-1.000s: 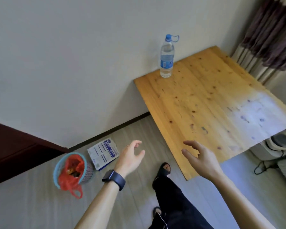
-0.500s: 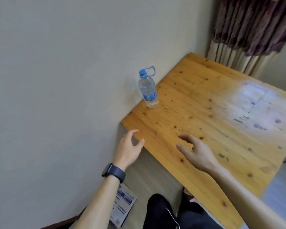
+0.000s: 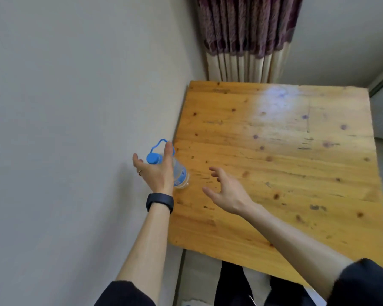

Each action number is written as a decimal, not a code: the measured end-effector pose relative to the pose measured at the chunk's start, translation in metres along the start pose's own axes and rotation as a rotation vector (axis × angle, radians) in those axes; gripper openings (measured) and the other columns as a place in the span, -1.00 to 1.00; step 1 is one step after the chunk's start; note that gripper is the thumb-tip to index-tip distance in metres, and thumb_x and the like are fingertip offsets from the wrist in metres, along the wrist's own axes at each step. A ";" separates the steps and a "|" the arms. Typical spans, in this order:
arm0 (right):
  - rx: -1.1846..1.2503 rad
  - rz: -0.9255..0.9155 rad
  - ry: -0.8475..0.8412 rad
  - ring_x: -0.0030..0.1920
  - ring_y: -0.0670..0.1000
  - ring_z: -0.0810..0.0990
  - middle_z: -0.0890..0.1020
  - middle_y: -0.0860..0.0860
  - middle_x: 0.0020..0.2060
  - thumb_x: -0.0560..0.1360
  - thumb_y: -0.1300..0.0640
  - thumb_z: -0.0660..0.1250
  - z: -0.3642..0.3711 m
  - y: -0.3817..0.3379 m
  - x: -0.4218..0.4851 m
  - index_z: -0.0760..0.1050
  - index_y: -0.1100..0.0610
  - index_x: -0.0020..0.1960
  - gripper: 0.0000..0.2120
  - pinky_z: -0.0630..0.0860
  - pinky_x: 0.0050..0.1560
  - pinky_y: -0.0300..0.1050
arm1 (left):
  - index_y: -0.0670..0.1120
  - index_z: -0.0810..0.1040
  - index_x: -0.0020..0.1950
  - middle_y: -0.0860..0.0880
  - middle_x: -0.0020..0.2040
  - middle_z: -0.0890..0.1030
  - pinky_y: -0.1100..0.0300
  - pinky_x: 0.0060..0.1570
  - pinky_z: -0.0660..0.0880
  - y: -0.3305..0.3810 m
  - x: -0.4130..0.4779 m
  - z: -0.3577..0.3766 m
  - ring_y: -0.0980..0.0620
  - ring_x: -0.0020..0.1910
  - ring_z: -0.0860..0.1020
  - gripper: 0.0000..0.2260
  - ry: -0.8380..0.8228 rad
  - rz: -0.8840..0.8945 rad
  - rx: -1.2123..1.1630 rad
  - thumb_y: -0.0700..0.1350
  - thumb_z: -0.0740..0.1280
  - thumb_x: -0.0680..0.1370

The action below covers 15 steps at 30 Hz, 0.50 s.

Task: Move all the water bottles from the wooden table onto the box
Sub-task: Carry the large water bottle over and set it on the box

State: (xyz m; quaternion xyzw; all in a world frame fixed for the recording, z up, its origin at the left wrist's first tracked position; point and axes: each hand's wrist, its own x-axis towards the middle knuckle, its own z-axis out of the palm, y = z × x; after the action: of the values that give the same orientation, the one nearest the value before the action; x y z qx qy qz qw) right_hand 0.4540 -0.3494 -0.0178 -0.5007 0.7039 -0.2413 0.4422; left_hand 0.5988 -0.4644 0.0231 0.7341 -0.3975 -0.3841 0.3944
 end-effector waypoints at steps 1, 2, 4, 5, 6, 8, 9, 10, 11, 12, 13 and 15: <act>0.009 0.014 -0.006 0.40 0.09 0.44 0.46 0.06 0.43 0.52 -0.19 0.35 0.011 -0.002 0.014 0.19 -0.01 0.55 -0.30 0.44 0.32 0.06 | -0.01 0.07 0.59 -0.13 0.53 0.27 0.14 0.30 0.41 -0.004 0.008 0.006 -0.03 0.43 0.39 0.00 0.002 0.019 0.005 0.24 0.55 0.34; 0.018 0.018 -0.010 0.42 0.10 0.40 0.43 0.06 0.45 0.49 -0.22 0.36 0.022 -0.006 0.028 0.16 -0.01 0.56 -0.25 0.41 0.35 0.07 | -0.01 0.12 0.57 -0.10 0.48 0.34 0.19 0.21 0.43 -0.009 0.012 0.009 -0.01 0.37 0.44 -0.05 0.005 0.052 0.029 0.21 0.56 0.35; 0.031 0.001 -0.010 0.48 0.13 0.32 0.36 0.05 0.50 0.44 -0.23 0.42 0.043 -0.012 0.056 0.09 -0.02 0.59 -0.13 0.33 0.42 0.07 | -0.03 0.26 0.50 0.00 0.35 0.48 0.27 0.10 0.42 -0.021 0.019 0.008 0.04 0.23 0.53 -0.17 0.015 0.142 0.126 0.17 0.57 0.36; 0.025 -0.011 -0.017 0.50 0.13 0.27 0.31 0.05 0.52 0.42 -0.21 0.46 0.053 -0.015 0.069 0.06 0.00 0.61 -0.07 0.27 0.46 0.06 | -0.06 0.34 0.45 0.03 0.28 0.53 0.29 0.08 0.42 -0.030 0.023 0.005 0.04 0.19 0.56 -0.25 0.019 0.198 0.172 0.13 0.58 0.37; 0.013 -0.019 -0.033 0.52 0.12 0.22 0.26 0.04 0.55 0.40 -0.19 0.50 0.065 -0.017 0.081 0.03 0.03 0.62 -0.02 0.20 0.50 0.05 | -0.08 0.41 0.37 0.05 0.20 0.57 0.29 0.07 0.44 -0.037 0.028 -0.001 0.03 0.15 0.58 -0.34 0.014 0.254 0.216 0.09 0.58 0.38; -0.011 -0.047 -0.048 0.56 0.10 0.12 0.17 0.01 0.58 0.33 -0.24 0.54 0.089 -0.018 0.106 -0.04 0.04 0.63 0.11 0.08 0.55 0.07 | -0.08 0.49 0.25 0.08 0.07 0.59 0.24 0.06 0.48 -0.047 0.041 -0.012 0.03 0.07 0.60 -0.48 -0.026 0.334 0.282 0.04 0.58 0.39; -0.011 -0.059 -0.039 0.58 0.10 0.08 0.14 -0.02 0.59 0.26 -0.32 0.53 0.101 -0.017 0.118 -0.07 -0.02 0.63 0.17 0.07 0.55 0.15 | -0.07 0.50 0.23 0.09 0.05 0.60 0.26 0.05 0.49 -0.049 0.050 -0.016 0.06 0.04 0.60 -0.50 -0.058 0.360 0.311 0.04 0.58 0.39; 0.000 -0.069 -0.023 0.59 0.11 0.07 0.14 -0.06 0.59 0.20 -0.40 0.50 0.111 -0.016 0.127 -0.09 -0.08 0.62 0.21 0.10 0.53 0.25 | -0.07 0.51 0.22 0.09 0.05 0.61 0.30 0.04 0.48 -0.049 0.057 -0.019 0.10 0.02 0.60 -0.51 -0.099 0.380 0.328 0.05 0.58 0.39; 0.041 -0.079 -0.010 0.58 0.10 0.12 0.18 -0.10 0.58 0.16 -0.42 0.49 0.121 -0.013 0.135 -0.05 -0.12 0.61 0.21 0.17 0.50 0.30 | -0.06 0.52 0.22 0.10 0.06 0.62 0.34 0.03 0.48 -0.050 0.065 -0.022 0.13 0.01 0.60 -0.50 -0.140 0.396 0.330 0.10 0.56 0.38; 0.101 -0.078 0.001 0.54 0.09 0.23 0.27 -0.10 0.54 0.15 -0.38 0.52 0.128 -0.013 0.139 0.04 -0.10 0.59 0.17 0.25 0.46 0.28 | -0.05 0.53 0.22 0.09 0.06 0.64 0.36 0.03 0.49 -0.050 0.074 -0.025 0.15 0.01 0.61 -0.48 -0.185 0.395 0.317 0.15 0.54 0.37; 0.167 -0.076 0.014 0.46 0.07 0.35 0.38 -0.09 0.46 0.16 -0.29 0.57 0.133 -0.015 0.142 0.14 -0.06 0.55 0.10 0.33 0.42 0.21 | -0.05 0.53 0.22 0.08 0.08 0.65 0.34 0.04 0.51 -0.050 0.082 -0.027 0.15 0.02 0.62 -0.46 -0.225 0.382 0.294 0.20 0.51 0.35; 0.245 -0.069 0.061 0.27 0.02 0.51 0.52 -0.08 0.30 0.19 -0.17 0.63 0.137 -0.023 0.143 0.28 -0.02 0.47 -0.05 0.47 0.29 0.07 | -0.05 0.55 0.21 0.06 0.07 0.67 0.35 0.02 0.52 -0.050 0.097 -0.033 0.15 0.02 0.64 -0.42 -0.264 0.353 0.288 0.27 0.45 0.32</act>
State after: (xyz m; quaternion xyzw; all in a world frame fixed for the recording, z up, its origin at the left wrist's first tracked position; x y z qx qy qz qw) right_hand 0.5685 -0.4754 -0.1224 -0.4591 0.6648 -0.3557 0.4699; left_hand 0.6796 -0.5231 -0.0320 0.6456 -0.6181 -0.3412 0.2912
